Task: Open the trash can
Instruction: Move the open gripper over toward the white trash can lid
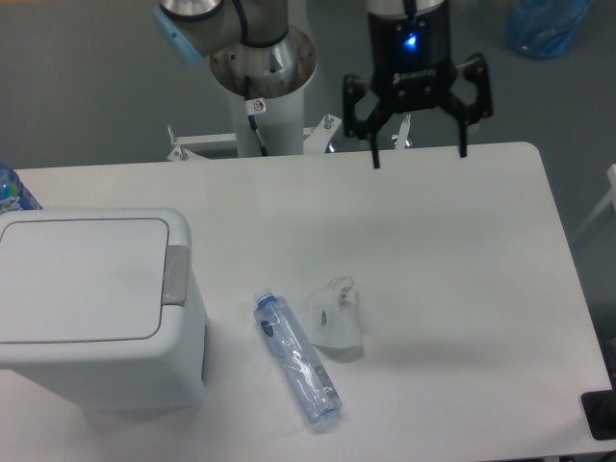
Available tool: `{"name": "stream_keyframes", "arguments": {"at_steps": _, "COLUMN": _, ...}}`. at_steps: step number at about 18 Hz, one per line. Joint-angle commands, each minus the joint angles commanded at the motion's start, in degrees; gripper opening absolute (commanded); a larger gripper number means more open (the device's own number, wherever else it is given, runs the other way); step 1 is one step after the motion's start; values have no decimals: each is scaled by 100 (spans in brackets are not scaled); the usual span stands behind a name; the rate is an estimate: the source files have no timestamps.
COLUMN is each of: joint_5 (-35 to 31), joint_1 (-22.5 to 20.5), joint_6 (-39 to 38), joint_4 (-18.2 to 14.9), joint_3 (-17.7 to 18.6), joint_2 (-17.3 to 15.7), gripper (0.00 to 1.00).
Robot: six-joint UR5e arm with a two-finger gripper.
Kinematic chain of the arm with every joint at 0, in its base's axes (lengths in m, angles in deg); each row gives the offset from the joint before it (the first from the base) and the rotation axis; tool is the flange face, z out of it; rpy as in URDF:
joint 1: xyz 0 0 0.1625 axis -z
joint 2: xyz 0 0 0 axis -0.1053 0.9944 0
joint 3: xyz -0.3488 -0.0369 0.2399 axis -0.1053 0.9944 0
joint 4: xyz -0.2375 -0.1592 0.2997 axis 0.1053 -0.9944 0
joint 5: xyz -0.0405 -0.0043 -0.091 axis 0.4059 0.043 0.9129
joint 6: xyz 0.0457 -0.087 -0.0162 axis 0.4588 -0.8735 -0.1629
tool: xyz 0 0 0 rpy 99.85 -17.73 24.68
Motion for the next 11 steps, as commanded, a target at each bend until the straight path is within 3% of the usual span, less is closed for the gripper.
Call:
{"name": "stream_keyframes", "arguments": {"at_steps": 5, "joint_5": 526, "joint_1": 230, "joint_6": -536, "joint_4": 263, "joint_3": 52, "joint_2": 106, "gripper": 100}}
{"name": "stream_keyframes", "arguments": {"at_steps": 11, "joint_5": 615, "joint_1": 528, "joint_6": -1065, "joint_4": 281, "joint_3": 70, "joint_2": 220, "gripper": 100}}
